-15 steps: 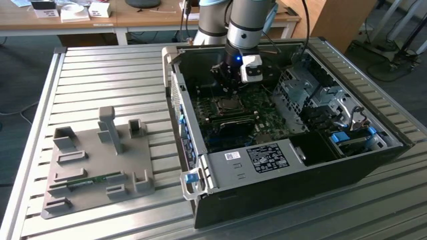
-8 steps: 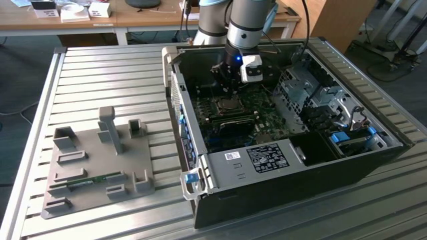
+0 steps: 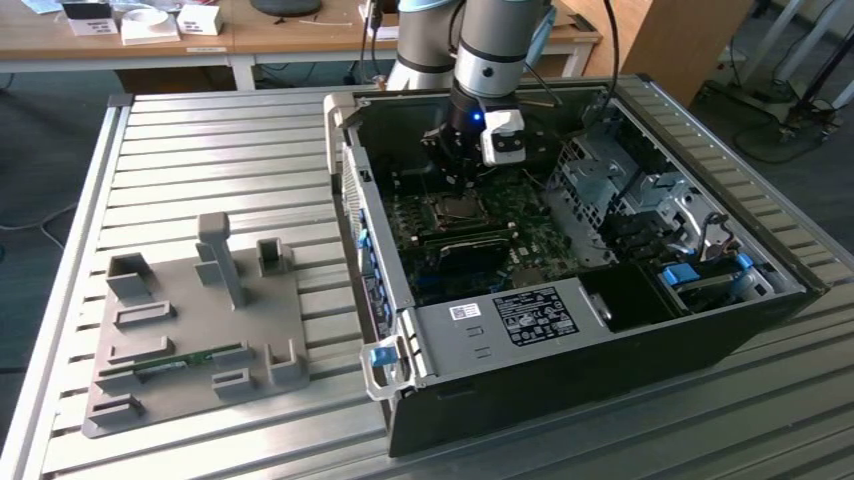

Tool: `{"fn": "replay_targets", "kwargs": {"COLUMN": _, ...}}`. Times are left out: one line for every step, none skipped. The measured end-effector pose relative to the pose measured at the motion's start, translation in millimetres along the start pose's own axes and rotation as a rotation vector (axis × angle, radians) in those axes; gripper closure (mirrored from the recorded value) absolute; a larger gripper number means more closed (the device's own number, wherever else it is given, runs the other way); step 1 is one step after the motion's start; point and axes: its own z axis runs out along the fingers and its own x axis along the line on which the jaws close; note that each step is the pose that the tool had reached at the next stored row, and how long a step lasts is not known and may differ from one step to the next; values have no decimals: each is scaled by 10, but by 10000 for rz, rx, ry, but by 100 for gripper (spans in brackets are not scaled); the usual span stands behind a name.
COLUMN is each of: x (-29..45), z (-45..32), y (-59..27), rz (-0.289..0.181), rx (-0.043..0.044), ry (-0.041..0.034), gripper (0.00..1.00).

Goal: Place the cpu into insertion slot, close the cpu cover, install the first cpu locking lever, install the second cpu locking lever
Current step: 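Close the cpu cover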

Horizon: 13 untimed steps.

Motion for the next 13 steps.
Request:
{"fn": "replay_targets", "kwargs": {"x": 0, "z": 0, "y": 0, "rz": -26, "rx": 0, "ry": 1, "gripper": 89}}
{"fn": "replay_targets", "kwargs": {"x": 0, "z": 0, "y": 0, "rz": -55, "rx": 1, "ry": 1, "gripper": 89}}
{"fn": "replay_targets", "kwargs": {"x": 0, "z": 0, "y": 0, "rz": -121, "rx": 1, "ry": 2, "gripper": 89}}
{"fn": "replay_targets", "kwargs": {"x": 0, "z": 0, "y": 0, "rz": -145, "rx": 2, "ry": 2, "gripper": 89}}
{"fn": "replay_targets", "kwargs": {"x": 0, "z": 0, "y": 0, "rz": -152, "rx": 2, "ry": 3, "gripper": 89}}
{"fn": "replay_targets", "kwargs": {"x": 0, "z": 0, "y": 0, "rz": -155, "rx": 2, "ry": 2, "gripper": 89}}
{"fn": "replay_targets", "kwargs": {"x": 0, "z": 0, "y": 0, "rz": -178, "rx": 2, "ry": 3, "gripper": 89}}
{"fn": "replay_targets", "kwargs": {"x": 0, "z": 0, "y": 1, "rz": -180, "rx": 2, "ry": 3, "gripper": 89}}
{"fn": "replay_targets", "kwargs": {"x": 0, "z": 0, "y": 1, "rz": -180, "rx": 2, "ry": 3, "gripper": 89}}
{"fn": "replay_targets", "kwargs": {"x": 0, "z": 0, "y": 1, "rz": -181, "rx": 2, "ry": 3, "gripper": 89}}
{"fn": "replay_targets", "kwargs": {"x": 0, "z": 0, "y": 1, "rz": -188, "rx": 2, "ry": 3, "gripper": 89}}
{"fn": "replay_targets", "kwargs": {"x": 0, "z": 0, "y": 1, "rz": -202, "rx": 2, "ry": 3, "gripper": 89}}
{"fn": "replay_targets", "kwargs": {"x": 0, "z": 0, "y": 1, "rz": -221, "rx": 2, "ry": 3, "gripper": 89}}
